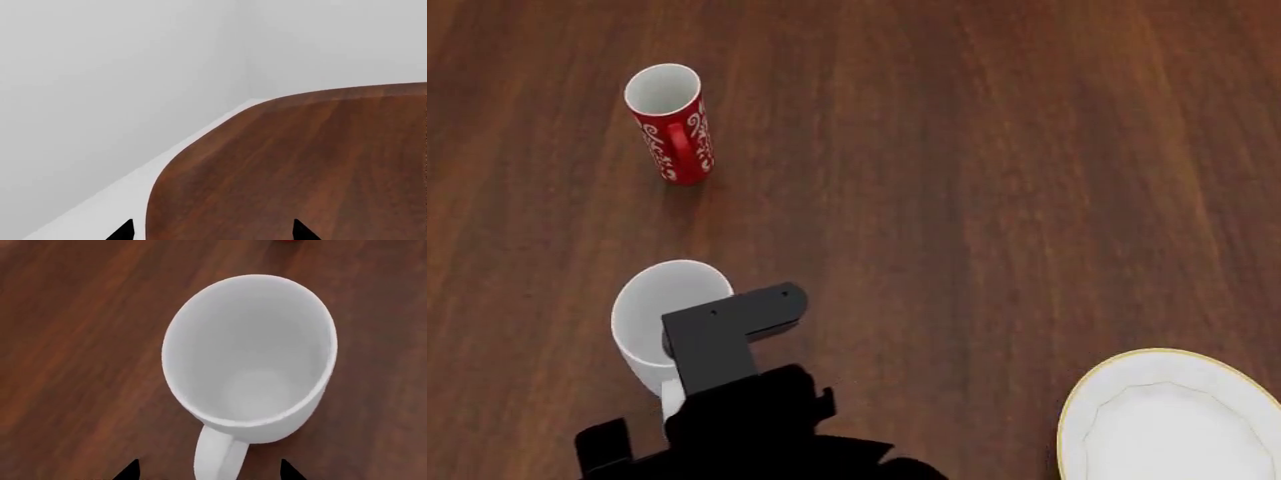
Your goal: Put the white mug on the plate.
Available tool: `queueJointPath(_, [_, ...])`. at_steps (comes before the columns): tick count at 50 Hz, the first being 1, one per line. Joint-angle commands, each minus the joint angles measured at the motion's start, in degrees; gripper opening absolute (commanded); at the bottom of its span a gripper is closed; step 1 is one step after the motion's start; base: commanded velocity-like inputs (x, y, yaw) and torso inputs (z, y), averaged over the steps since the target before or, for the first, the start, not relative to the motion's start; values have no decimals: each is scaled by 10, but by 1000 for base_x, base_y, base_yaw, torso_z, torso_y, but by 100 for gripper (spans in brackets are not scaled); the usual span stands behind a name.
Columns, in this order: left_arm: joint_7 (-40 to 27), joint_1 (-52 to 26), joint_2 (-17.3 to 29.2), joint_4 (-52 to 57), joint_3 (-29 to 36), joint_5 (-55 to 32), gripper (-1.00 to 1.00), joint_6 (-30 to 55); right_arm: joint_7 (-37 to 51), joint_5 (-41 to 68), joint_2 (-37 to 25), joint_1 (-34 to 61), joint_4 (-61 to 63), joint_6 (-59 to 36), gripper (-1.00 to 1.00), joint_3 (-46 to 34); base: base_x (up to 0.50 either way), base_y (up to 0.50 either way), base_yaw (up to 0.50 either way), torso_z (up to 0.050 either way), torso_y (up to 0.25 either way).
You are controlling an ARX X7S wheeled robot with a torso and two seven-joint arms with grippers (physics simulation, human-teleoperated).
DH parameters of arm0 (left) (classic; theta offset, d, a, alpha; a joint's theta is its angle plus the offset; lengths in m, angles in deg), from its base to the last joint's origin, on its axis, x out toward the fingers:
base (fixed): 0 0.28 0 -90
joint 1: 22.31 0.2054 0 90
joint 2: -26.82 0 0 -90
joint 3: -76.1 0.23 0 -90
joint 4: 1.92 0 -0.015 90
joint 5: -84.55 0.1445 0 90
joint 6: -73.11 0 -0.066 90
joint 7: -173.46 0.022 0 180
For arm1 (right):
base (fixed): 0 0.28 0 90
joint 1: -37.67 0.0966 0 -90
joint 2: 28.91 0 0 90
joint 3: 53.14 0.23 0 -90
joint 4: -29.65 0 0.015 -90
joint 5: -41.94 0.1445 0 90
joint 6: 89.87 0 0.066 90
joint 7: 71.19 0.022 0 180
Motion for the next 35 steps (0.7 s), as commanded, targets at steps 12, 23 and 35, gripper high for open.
queueJointPath(12, [-1,3,1,-8,1,-2,100,-12,8,69,2,28,-82,38,100,-37,0,0,0,0,0])
queueJointPath(23, [0,7,2,-8,-1,-4,100,-16,5,98,1,48,-132,64,100,-54,0,0,0,0,0])
queueJointPath(35, [-1,12,1,-10,-2,-6,100,-23,-2,116,-1,67,-160,85,100,-77,0,0,0,0,0])
